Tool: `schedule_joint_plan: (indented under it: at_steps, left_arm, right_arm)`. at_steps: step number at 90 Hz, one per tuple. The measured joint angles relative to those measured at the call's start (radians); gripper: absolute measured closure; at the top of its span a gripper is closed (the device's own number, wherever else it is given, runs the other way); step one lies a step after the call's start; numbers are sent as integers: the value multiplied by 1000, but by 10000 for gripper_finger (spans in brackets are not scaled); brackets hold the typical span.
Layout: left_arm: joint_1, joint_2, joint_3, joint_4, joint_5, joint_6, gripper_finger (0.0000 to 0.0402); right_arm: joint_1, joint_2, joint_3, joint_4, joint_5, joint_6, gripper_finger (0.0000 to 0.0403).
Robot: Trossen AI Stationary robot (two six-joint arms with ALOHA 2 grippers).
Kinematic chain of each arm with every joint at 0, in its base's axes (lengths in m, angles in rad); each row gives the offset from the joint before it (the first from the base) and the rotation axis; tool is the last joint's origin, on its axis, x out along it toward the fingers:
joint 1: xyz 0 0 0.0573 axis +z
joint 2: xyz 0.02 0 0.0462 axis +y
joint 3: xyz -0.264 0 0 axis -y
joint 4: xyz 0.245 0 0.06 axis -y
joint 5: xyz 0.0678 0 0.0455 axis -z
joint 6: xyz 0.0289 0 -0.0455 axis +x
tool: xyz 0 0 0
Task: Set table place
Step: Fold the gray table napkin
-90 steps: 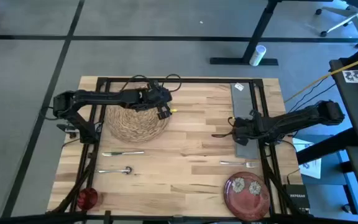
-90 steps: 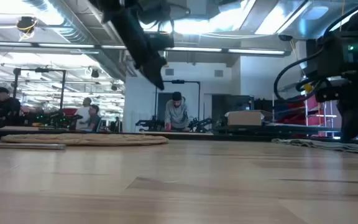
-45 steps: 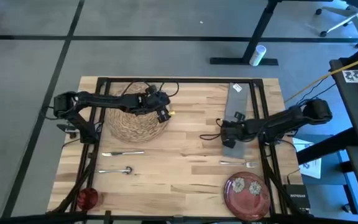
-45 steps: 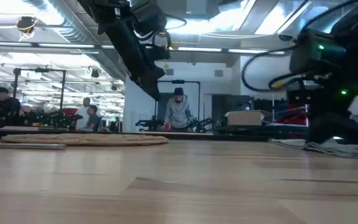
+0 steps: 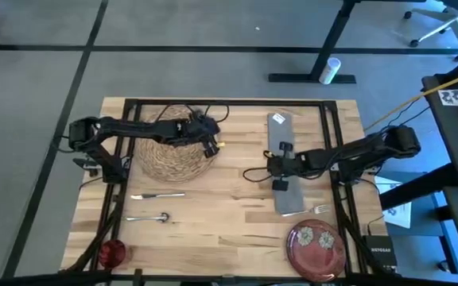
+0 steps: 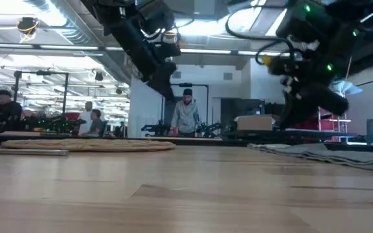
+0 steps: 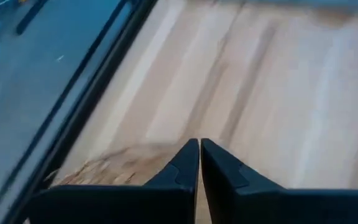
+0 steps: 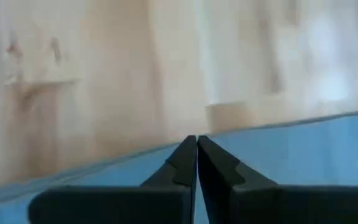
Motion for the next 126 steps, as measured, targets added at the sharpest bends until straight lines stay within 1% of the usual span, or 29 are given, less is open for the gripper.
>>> schedule_joint_plan:
  at_steps: [9, 18, 25, 31, 42, 51, 58, 70, 77, 83, 91, 105, 114, 126]
  left_arm:
    - [0, 0, 0, 141, 78, 56, 402]
    - [2, 13, 1, 287, 139, 118, 402]
    - [10, 41, 15, 342, 186, 147, 402]
    - [16, 82, 46, 346, 218, 153, 402]
    - [31, 187, 131, 346, 227, 165, 402]
    - [52, 284, 223, 343, 240, 179, 402]
    - [76, 353, 293, 342, 279, 170, 402]
    - [106, 458, 405, 338, 374, 133, 402]
    - [111, 509, 463, 331, 431, 121, 402]
    - [109, 547, 509, 308, 460, 118, 402]
    - [101, 594, 572, 287, 475, 104, 402]
    - [91, 656, 660, 278, 505, 78, 402]
    - [92, 697, 714, 265, 520, 62, 402]
    - [94, 755, 756, 258, 523, 41, 402]
  right_arm:
    - [0, 1, 51, -166, 12, 39, 403]
    - [0, 1, 59, -249, -3, 77, 403]
    - [0, 1, 45, -294, -31, 95, 403]
    - [0, 1, 28, -292, -62, 95, 403]
    - [6, 1, 17, -289, -120, 73, 403]
    - [49, 1, 17, -278, -153, 67, 403]
    - [99, 1, 17, -270, -162, 74, 403]
    - [206, 1, 17, -252, -159, 123, 403]
    - [263, 1, 19, -220, -136, 155, 403]
    - [304, 1, 30, -191, -103, 168, 403]
    - [345, 0, 54, -162, -65, 176, 403]
    - [382, 0, 83, -137, -32, 187, 403]
    - [383, 0, 84, -138, -29, 205, 403]
    - [381, 7, 84, -148, -28, 207, 403]
